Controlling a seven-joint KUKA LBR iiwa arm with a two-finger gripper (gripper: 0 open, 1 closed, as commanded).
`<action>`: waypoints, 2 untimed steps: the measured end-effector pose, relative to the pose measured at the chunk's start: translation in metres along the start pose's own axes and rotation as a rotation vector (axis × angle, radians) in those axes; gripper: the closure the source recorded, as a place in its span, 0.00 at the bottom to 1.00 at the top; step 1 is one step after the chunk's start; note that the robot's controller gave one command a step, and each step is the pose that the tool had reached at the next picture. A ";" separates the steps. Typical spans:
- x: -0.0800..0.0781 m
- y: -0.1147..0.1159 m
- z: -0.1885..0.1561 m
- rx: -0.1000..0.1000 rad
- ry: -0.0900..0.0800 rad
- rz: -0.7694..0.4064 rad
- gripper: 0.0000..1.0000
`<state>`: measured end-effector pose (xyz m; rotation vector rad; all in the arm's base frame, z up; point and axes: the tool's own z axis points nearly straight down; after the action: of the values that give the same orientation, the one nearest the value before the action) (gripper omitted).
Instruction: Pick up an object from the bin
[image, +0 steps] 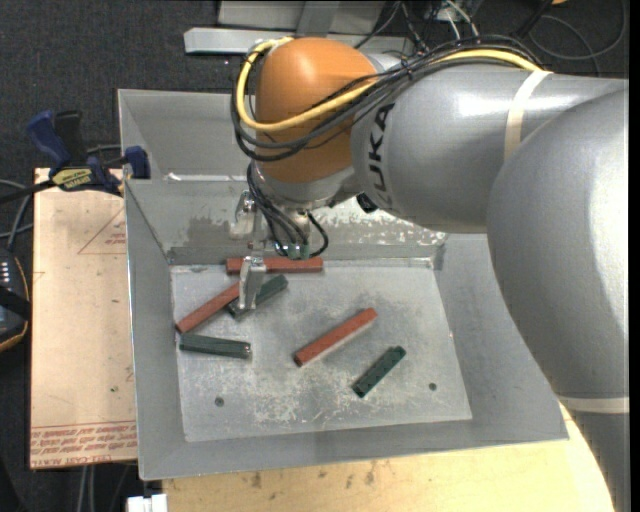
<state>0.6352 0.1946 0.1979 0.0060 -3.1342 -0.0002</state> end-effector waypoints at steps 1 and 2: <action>-0.002 -0.001 -0.005 -0.001 -0.008 0.003 0.00; -0.002 -0.004 0.043 -0.003 -0.015 0.001 0.00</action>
Offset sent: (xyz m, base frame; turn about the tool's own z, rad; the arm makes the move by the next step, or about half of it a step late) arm -0.0032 -0.0110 -0.1156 -0.0026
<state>0.6364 0.1905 0.1547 0.0048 -3.1491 -0.0053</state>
